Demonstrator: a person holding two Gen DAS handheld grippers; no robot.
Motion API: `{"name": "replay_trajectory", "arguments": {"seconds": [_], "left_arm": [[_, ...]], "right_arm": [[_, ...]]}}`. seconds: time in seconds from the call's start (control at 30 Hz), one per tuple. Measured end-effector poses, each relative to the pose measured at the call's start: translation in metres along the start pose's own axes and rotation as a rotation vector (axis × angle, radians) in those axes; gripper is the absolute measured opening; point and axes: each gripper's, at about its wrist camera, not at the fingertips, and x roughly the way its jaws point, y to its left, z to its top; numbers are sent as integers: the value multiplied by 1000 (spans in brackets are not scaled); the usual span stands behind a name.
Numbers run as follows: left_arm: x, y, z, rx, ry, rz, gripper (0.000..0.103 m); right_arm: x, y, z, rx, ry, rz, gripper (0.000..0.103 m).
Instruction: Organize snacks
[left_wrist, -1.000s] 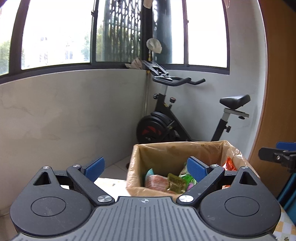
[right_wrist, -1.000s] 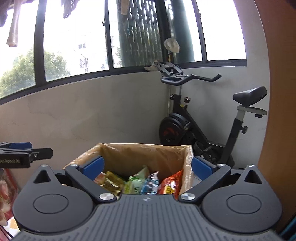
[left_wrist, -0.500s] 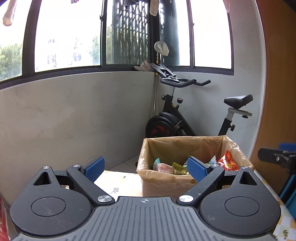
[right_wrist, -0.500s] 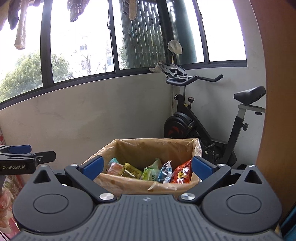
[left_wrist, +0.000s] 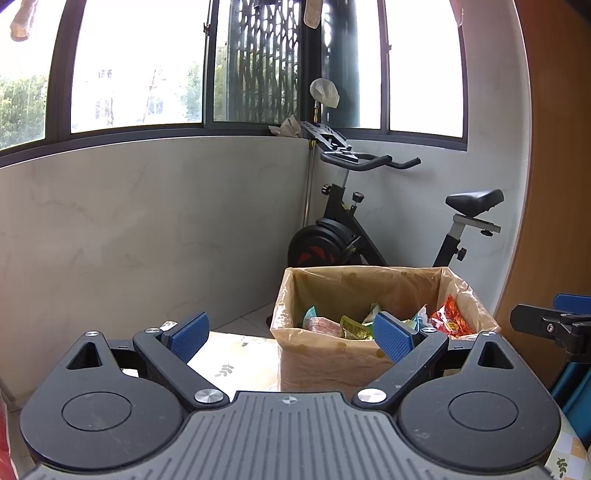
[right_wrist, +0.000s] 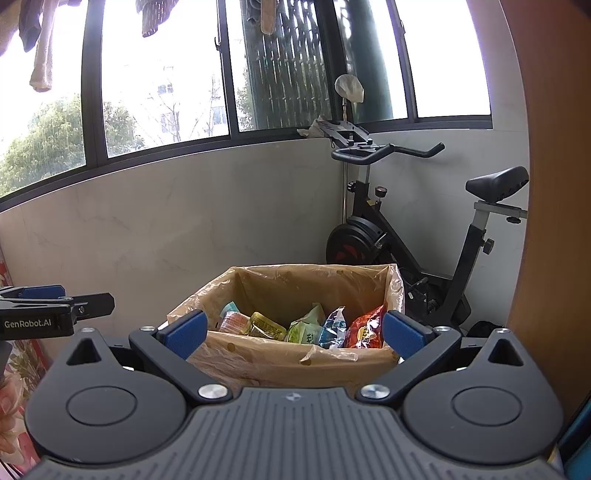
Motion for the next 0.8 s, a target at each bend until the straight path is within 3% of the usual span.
{"name": "replay_trajectory", "arguments": {"seconds": [0.8], "left_arm": [[1, 0, -1, -15, 10, -3, 97]], "right_arm": [[1, -2, -1, 3, 6, -7, 103]]}}
